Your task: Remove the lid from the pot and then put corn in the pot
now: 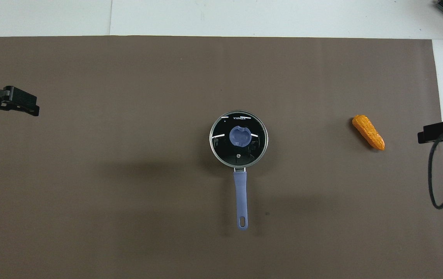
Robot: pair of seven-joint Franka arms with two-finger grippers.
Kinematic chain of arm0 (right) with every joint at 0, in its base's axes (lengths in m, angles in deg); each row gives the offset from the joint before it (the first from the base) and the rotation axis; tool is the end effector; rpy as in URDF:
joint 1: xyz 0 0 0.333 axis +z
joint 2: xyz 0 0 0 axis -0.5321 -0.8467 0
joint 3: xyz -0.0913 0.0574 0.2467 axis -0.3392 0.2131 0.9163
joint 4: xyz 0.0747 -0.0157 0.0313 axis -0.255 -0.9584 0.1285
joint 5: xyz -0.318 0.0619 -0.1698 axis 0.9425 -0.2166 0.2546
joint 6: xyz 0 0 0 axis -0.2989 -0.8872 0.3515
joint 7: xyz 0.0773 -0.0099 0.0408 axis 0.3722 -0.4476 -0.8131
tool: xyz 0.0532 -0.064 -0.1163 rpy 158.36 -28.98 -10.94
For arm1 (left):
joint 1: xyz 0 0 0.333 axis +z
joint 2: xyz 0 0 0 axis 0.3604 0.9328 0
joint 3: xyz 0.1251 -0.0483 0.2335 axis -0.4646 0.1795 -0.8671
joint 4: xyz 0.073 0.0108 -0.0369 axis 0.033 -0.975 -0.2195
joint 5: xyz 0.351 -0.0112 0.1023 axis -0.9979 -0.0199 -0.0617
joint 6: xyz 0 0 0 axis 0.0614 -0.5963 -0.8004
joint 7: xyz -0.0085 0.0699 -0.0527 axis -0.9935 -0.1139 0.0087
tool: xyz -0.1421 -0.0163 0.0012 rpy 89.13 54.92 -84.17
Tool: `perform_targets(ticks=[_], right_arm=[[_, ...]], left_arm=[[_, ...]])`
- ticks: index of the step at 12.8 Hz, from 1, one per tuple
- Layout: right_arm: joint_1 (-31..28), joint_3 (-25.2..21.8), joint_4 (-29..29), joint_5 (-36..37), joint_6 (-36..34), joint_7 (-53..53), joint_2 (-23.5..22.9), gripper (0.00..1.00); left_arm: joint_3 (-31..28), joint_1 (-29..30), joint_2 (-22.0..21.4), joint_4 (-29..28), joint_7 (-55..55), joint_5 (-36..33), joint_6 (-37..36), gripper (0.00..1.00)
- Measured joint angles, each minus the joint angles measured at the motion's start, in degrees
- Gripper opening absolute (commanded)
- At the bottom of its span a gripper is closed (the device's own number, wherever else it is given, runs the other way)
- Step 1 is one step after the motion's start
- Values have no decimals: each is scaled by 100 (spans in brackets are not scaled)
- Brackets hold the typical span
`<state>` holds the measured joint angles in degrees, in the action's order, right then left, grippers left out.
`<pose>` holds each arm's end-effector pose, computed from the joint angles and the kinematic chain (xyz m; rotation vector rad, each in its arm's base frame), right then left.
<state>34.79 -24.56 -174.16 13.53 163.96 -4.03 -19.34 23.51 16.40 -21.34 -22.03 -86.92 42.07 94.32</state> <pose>0.5028 -0.0293 0.5629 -3.1307 0.0721 -0.0104 0.5595 -0.0256 0.5256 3.1213 -0.0945 -0.0566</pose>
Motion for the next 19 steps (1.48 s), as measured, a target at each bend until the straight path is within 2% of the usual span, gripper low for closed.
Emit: perform_targets(ticks=[11, 16, 19], right_arm=[[0, 0, -123, 0, 0, -112, 100, 100], [0, -2, -134, 6, 16, -113, 103, 100], [0, -3, -136, 8, 42, -127, 103, 100]], left_arm=[[20, -8, -20, -57, -11, 2, -4, 100], [139, -68, -83, -313, -11, 3, 106, 100], [152, -250, -86, -645, -33, 3, 469, 100]])
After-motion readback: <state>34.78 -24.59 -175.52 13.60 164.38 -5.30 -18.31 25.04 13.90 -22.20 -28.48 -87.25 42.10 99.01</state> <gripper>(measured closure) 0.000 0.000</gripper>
